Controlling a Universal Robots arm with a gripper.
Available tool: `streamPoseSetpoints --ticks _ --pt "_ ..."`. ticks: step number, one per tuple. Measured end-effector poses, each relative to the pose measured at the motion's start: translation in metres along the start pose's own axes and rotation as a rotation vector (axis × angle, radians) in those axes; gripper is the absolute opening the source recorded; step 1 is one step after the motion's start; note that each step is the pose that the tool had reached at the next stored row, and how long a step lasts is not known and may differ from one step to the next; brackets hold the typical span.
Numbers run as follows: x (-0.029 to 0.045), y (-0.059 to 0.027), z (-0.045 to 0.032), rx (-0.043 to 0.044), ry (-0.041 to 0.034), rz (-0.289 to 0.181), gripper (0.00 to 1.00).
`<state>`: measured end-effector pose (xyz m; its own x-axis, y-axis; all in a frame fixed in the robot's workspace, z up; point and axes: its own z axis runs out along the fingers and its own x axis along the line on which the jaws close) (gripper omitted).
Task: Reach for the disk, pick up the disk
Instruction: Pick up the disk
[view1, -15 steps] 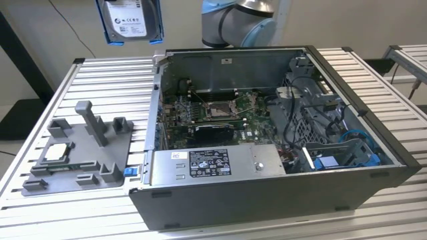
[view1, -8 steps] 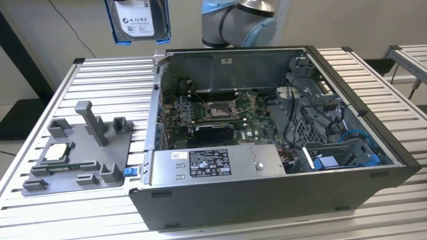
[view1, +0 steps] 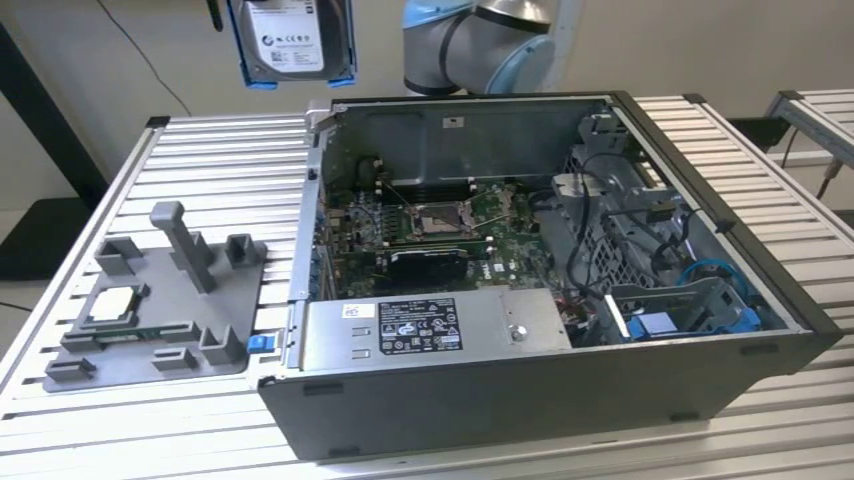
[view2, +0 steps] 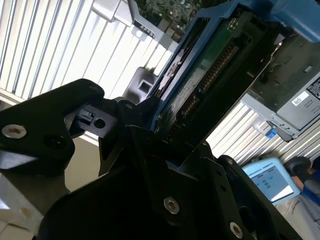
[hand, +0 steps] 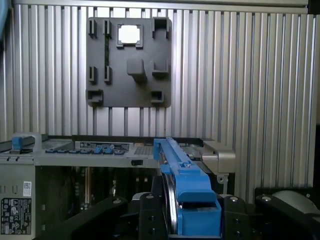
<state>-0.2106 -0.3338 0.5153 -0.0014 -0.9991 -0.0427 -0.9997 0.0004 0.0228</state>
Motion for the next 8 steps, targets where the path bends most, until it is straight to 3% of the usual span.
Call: streamPoseSetpoints --ticks 8 --pt "0.0 -0.021 -0.0005 -0.0006 0.0 0.0 0.0"
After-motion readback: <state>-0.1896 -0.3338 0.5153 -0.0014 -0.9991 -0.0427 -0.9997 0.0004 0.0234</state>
